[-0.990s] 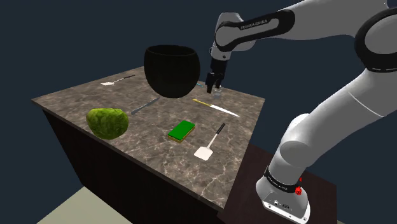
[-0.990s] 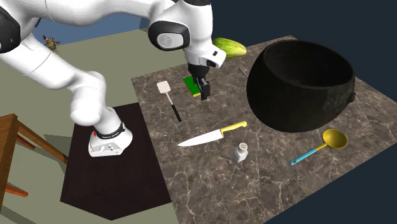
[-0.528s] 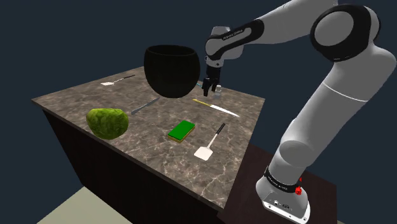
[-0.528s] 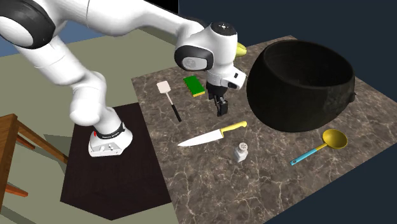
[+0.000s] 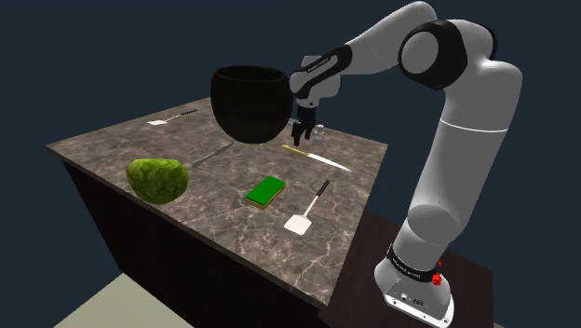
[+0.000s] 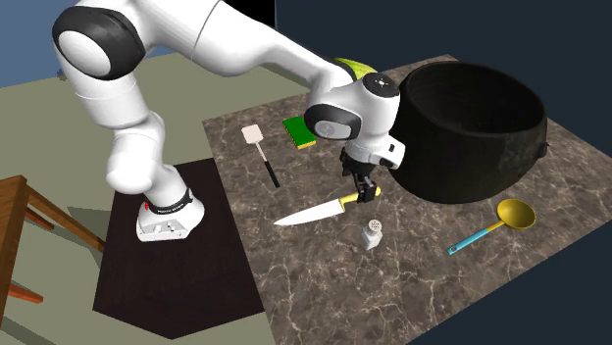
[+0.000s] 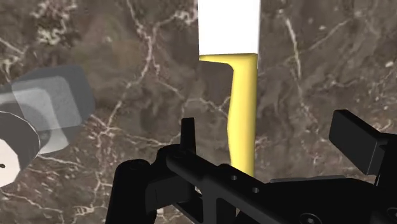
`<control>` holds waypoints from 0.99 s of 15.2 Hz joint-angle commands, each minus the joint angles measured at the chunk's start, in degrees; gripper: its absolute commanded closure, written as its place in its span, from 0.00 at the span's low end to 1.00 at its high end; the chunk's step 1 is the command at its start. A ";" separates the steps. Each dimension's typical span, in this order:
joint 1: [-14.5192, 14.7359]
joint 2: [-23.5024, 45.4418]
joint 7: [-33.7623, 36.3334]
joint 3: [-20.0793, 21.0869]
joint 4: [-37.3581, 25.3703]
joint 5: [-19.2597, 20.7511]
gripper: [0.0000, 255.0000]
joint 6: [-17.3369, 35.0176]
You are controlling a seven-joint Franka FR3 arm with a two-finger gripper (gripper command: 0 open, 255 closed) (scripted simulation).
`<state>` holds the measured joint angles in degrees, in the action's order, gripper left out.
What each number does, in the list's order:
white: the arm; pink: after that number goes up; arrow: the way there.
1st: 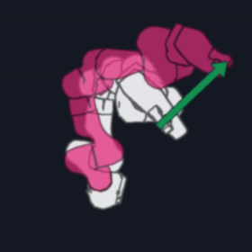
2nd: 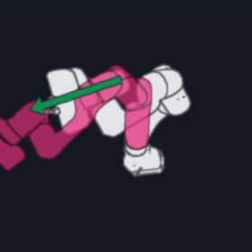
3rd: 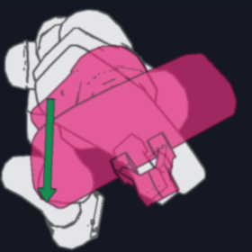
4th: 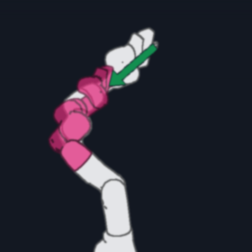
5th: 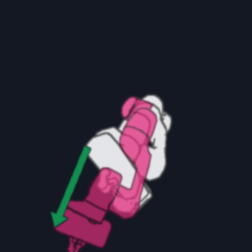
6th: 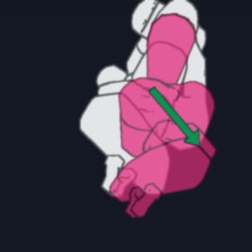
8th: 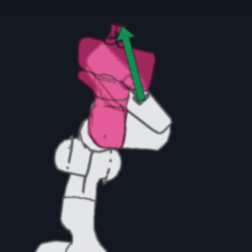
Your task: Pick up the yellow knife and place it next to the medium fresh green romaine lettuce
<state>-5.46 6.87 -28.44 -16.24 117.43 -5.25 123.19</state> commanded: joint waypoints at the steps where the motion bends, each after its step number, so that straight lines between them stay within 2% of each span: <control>1: -0.12 1.08 -0.44 0.02 0.30 -0.42 0.00 1.28; 6: -0.20 3.30 -1.13 0.27 2.10 -1.44 0.00 5.18; 14: -0.20 3.30 -1.13 0.28 2.09 -1.44 0.00 5.17; 15: -0.20 3.30 -1.13 0.28 2.09 -1.44 1.00 5.17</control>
<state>-5.66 10.17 -29.57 -15.97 119.52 -6.69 128.36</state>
